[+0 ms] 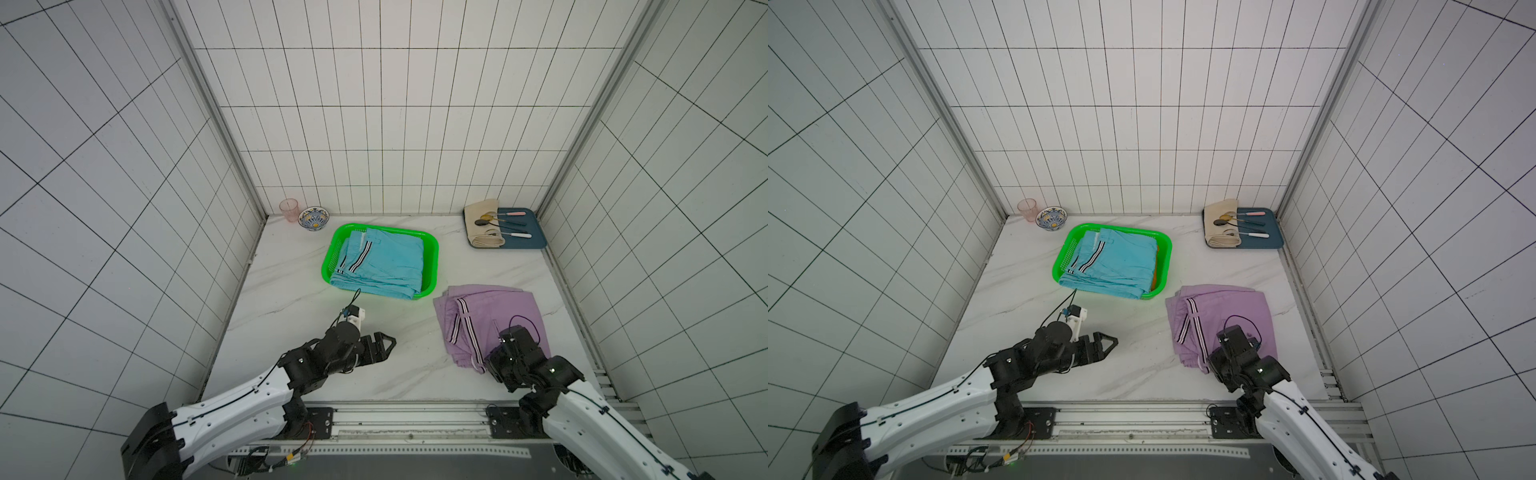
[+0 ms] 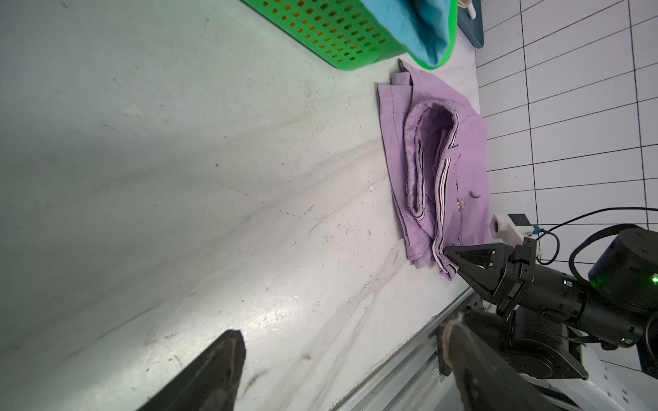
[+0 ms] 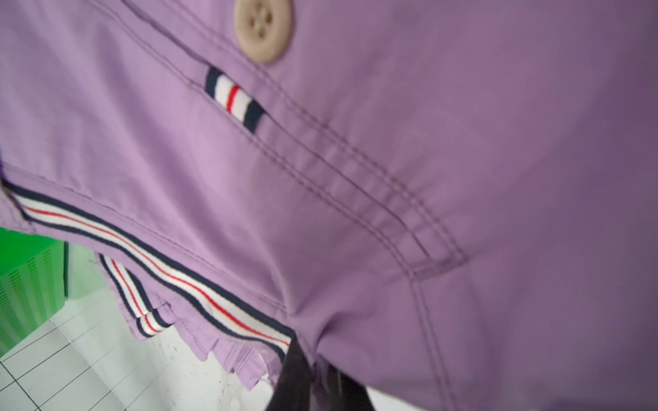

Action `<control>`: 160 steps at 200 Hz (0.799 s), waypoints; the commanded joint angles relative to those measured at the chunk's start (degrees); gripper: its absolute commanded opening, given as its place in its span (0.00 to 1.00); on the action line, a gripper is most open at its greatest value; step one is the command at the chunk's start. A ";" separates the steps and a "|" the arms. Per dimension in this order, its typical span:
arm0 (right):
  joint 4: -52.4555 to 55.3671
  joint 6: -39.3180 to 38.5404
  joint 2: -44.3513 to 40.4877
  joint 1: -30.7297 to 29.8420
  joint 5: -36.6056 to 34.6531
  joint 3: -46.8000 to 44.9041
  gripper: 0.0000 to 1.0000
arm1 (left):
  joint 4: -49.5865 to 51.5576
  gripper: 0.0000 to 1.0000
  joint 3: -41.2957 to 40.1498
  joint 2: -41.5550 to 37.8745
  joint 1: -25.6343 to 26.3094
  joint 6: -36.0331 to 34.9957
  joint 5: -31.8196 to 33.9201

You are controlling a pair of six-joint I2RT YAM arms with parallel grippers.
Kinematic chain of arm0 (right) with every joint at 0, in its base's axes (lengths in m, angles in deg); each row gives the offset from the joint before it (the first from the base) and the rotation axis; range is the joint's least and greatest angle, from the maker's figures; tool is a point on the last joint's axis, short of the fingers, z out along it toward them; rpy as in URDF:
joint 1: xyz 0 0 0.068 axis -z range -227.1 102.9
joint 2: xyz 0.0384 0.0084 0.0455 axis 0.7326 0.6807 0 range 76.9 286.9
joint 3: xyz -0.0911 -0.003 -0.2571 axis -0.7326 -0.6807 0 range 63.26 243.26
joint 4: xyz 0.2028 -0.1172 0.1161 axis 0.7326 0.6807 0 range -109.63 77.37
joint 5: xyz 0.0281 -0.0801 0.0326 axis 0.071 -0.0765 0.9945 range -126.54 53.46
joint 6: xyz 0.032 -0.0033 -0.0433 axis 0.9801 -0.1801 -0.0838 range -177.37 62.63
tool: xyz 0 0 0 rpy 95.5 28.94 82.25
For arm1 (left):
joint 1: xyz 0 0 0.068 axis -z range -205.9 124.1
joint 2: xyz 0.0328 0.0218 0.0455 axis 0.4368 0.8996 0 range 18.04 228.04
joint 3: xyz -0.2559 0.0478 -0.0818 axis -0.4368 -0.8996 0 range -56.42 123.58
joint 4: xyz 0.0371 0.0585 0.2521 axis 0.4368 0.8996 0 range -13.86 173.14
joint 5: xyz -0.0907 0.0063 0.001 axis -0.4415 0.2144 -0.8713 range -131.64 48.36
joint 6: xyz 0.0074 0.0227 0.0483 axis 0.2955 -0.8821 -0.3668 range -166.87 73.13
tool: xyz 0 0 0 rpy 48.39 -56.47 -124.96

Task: Put the folded long pants in the basket
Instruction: Move the long pant to the center of the board.

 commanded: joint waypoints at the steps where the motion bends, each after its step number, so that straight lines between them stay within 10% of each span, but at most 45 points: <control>1: 1.31 6.92 0.73 -5.35 -0.48 -3.22 0.00 | -5.85 0.93 0.75 4.36 1.97 2.36 2.82; 94: -12.25 17.47 22.14 -32.39 -9.06 5.52 0.00 | -17.14 0.94 1.97 21.60 4.75 3.58 3.76; 160: -25.01 17.84 35.43 -39.84 -8.84 8.42 0.00 | -22.85 0.94 3.27 32.71 4.75 4.49 2.52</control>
